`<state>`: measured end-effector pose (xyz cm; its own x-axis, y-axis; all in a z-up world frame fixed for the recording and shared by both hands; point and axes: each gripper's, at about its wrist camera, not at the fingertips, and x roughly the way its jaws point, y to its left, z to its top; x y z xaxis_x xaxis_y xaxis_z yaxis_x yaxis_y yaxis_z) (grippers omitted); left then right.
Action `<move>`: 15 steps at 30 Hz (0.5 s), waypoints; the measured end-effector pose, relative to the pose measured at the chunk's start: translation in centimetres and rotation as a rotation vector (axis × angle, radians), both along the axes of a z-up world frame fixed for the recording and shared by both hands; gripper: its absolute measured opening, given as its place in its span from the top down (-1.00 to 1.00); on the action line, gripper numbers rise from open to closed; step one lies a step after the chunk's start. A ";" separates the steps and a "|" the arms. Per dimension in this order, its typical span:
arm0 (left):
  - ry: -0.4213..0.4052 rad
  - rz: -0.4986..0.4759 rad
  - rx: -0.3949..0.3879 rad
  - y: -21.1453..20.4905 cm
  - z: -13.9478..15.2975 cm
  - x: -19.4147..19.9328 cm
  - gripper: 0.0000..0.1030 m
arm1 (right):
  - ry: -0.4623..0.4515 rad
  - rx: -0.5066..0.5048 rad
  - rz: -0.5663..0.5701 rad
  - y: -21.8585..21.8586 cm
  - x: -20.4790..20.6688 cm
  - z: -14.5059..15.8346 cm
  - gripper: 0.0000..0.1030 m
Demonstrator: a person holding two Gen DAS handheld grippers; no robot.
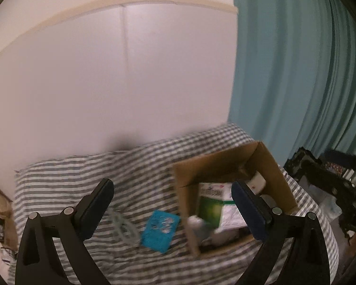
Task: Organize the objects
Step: 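Open both tools to drop the medicine box and tape roll into the box, then withdraw both tools up from the cardboard box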
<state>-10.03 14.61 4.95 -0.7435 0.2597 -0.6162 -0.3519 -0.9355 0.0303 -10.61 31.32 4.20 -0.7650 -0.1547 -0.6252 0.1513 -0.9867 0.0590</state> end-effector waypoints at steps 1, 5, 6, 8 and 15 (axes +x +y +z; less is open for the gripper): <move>0.009 0.014 -0.003 -1.2 0.7 0.5 -0.98 | 0.005 -0.008 0.004 -0.2 0.9 0.4 -0.55; 0.026 0.067 0.007 -6.1 2.5 1.9 -1.00 | 0.025 -0.048 0.047 -2.2 5.4 1.2 -0.56; 0.026 0.080 0.015 -7.5 2.9 2.1 -1.00 | 0.026 -0.045 0.061 -2.9 6.2 1.2 -0.56; 0.028 0.104 0.032 -10.1 2.8 2.6 -1.00 | 0.024 -0.029 0.094 -5.2 7.9 1.1 -0.56; -0.008 0.226 0.065 -18.9 -0.4 3.8 -1.00 | -0.053 -0.034 0.213 -13.5 8.2 -1.3 -0.56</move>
